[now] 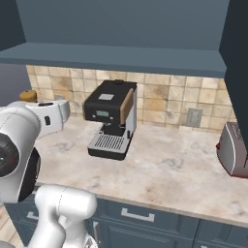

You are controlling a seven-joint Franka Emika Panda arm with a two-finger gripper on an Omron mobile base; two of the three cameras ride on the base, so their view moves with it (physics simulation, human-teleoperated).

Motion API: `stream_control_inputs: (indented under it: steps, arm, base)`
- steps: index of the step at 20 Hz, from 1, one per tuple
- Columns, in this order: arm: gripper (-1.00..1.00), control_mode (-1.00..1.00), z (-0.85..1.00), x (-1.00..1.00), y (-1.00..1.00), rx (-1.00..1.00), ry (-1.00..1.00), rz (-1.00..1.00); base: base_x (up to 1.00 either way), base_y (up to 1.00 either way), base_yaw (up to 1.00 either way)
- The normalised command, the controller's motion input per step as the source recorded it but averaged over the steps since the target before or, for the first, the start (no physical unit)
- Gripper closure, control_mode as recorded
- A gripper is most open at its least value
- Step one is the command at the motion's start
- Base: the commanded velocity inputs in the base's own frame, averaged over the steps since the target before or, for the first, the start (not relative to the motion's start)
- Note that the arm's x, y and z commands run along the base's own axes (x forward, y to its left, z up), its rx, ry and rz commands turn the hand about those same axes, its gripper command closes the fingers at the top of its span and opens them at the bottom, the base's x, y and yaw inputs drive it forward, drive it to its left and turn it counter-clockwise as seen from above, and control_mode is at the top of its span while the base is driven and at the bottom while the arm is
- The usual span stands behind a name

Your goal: Take 2 condiments from the cabinet and move them on the counter near the stove.Make sure the condiments are lined up with each other, next to each other.

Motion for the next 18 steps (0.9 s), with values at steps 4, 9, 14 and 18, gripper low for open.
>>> stream_control_inputs:
  steps: [4,9,14,18]
  arm:
    - [1.00,1.00,0.00,0.00,0.00,0.00,0.00,0.00]
    - [1.00,1.00,0.00,0.00,0.00,0.00,0.00,0.00]
    - [1.00,1.00,0.00,0.00,0.00,0.00,0.00,0.00]
    - [1.00,1.00,0.00,0.00,0.00,0.00,0.00,0.00]
  base:
    - [-0.54,0.35,0.25]
    - [-0.52,0.24,0.42]
    - [-0.15,0.11,0.60]
    - [0.00,0.00,0.74]
